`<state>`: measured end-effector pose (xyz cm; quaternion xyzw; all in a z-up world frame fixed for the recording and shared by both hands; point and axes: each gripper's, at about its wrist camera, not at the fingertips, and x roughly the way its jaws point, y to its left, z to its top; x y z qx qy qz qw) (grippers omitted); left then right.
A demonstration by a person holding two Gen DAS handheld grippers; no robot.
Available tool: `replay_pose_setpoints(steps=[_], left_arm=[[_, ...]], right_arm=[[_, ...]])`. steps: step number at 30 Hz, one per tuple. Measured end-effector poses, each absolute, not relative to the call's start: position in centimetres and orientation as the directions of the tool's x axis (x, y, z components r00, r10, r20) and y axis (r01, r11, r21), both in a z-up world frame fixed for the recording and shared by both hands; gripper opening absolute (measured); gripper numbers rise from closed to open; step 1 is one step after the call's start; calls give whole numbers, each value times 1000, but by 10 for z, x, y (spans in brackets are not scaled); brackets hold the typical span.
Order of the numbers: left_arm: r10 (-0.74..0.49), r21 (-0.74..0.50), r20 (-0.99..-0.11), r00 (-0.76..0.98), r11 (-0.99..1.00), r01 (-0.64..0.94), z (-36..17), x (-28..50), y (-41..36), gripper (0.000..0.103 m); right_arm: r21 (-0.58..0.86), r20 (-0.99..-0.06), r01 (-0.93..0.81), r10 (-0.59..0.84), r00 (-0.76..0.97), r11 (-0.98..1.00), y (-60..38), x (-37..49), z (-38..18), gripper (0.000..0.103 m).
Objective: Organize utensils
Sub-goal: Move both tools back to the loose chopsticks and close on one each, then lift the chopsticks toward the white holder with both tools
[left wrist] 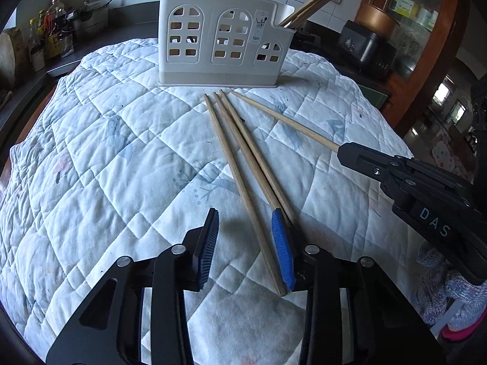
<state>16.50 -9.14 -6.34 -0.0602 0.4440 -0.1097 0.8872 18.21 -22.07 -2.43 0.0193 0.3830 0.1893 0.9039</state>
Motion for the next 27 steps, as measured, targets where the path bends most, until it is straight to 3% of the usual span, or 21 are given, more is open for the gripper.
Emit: replay_pose_setpoints(steps=[7, 21, 27], left_arm=[[-239, -211, -790, 565, 971, 115, -69, 177, -95, 14], [-199, -147, -807, 555, 979, 138, -74, 185, -109, 11], [-216, -160, -792, 571, 976, 148, -63, 184, -91, 5]], right_arm=[[194, -677, -323, 365, 639, 926, -225, 182, -24, 7], [198, -670, -317, 364, 647, 928, -228, 180, -20, 7], [189, -657, -320, 362, 661, 928, -231, 176, -10, 7]])
